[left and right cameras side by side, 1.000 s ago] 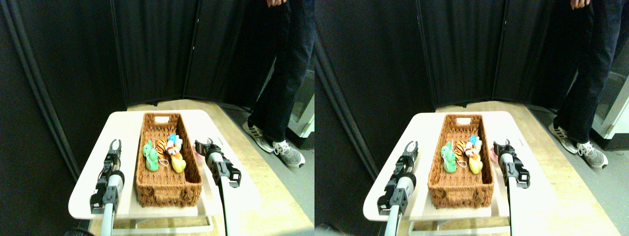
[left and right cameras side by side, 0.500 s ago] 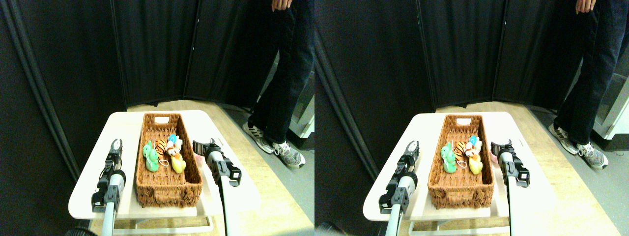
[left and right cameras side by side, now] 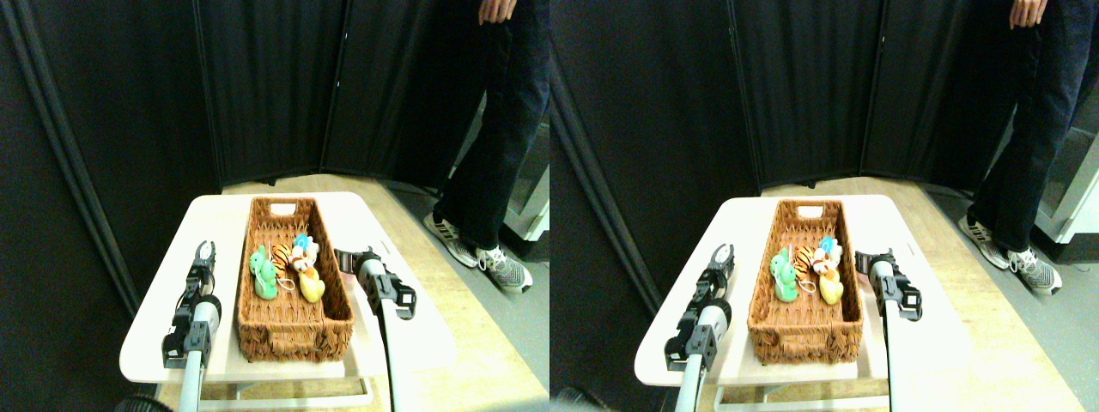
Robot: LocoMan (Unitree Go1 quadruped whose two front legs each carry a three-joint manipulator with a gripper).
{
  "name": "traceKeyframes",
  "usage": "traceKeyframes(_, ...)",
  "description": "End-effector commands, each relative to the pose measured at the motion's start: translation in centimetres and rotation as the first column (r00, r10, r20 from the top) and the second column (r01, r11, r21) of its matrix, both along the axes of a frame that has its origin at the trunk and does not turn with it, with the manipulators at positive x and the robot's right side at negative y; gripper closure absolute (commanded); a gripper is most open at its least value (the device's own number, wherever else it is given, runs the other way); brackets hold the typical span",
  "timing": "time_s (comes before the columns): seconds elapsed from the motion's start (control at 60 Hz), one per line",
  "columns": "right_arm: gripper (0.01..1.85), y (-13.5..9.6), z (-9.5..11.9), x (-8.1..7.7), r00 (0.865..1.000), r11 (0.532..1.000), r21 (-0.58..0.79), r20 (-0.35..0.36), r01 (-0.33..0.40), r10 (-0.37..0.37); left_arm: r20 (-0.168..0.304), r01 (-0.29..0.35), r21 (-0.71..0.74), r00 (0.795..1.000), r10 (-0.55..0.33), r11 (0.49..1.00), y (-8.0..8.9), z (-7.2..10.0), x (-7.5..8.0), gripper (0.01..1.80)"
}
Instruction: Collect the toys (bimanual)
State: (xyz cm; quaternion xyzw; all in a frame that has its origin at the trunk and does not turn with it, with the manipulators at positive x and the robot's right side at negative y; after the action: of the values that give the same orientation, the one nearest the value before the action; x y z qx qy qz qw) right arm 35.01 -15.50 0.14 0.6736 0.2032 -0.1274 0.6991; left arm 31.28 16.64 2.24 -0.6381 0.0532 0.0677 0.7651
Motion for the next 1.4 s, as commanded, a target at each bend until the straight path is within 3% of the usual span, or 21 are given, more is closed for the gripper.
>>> traceKeyframes(0.017,1.1,-0.2,-0.3,0.8,1.0,1.0,-0.003,0.014,-0.006,0.006,0.047,0.003,-0.007,0.999,-0.003,1.0,-0.3,1.1,0.3,1.8)
traceKeyframes(0.233,1.01,-0.8,-1.9,1.3,0.999,1.0,0.001,-0.033,0.006,-0.006,0.059,0.008,-0.011,0.998,-0.007,1.0,-0.6,1.2,0.7,1.8)
traceKeyframes(0.383,1.1,-0.9,-2.2,1.2,0.999,1.0,-0.008,-0.045,0.017,-0.017,0.061,0.002,-0.005,0.998,-0.001,1.0,-0.9,1.3,0.9,1.8)
traceKeyframes(0.433,1.23,-0.9,-2.4,1.2,0.999,1.0,-0.011,-0.046,0.027,-0.028,0.062,0.0,-0.005,0.998,0.001,1.0,-1.0,1.3,0.9,1.8)
traceKeyframes(0.55,1.85,-0.9,-2.4,1.1,0.997,0.995,-0.073,-0.027,0.073,-0.075,0.057,-0.003,-0.006,0.998,0.003,1.0,-1.0,1.4,1.0,1.8)
traceKeyframes(0.733,1.85,-1.1,-1.5,1.0,0.996,0.98,-0.179,0.027,0.083,-0.08,0.051,0.002,-0.024,0.999,-0.001,1.0,-0.9,1.5,1.1,1.8)
traceKeyframes(0.95,1.85,-1.6,-0.3,0.9,0.993,0.983,-0.147,0.046,0.111,-0.105,0.049,0.005,-0.022,0.999,-0.004,1.0,-1.1,1.5,1.1,1.8)
traceKeyframes(1.033,1.85,-1.7,0.5,0.8,0.992,0.979,-0.181,0.098,0.093,-0.076,0.049,0.011,-0.027,0.999,-0.01,1.0,-1.1,1.5,1.1,1.8)
traceKeyframes(1.167,1.85,-1.5,2.6,0.6,0.984,0.98,-0.184,0.173,0.078,-0.045,0.047,0.005,-0.024,0.999,-0.004,1.0,-1.2,1.5,1.0,1.8)
traceKeyframes(1.283,1.85,-0.8,5.3,0.4,0.969,0.974,-0.225,0.245,0.033,0.023,0.044,0.009,-0.018,0.999,-0.009,1.0,-1.1,1.2,1.0,1.8)
traceKeyframes(1.317,1.85,-0.4,6.2,0.3,0.954,0.964,-0.266,0.292,0.011,0.07,0.041,0.01,-0.023,0.999,-0.009,1.0,-1.0,1.1,1.0,1.8)
traceKeyframes(1.4,1.85,0.4,7.7,0.5,0.934,0.97,-0.239,0.337,-0.033,0.115,0.041,0.021,-0.022,0.999,-0.02,1.0,-0.9,1.0,0.9,1.8)
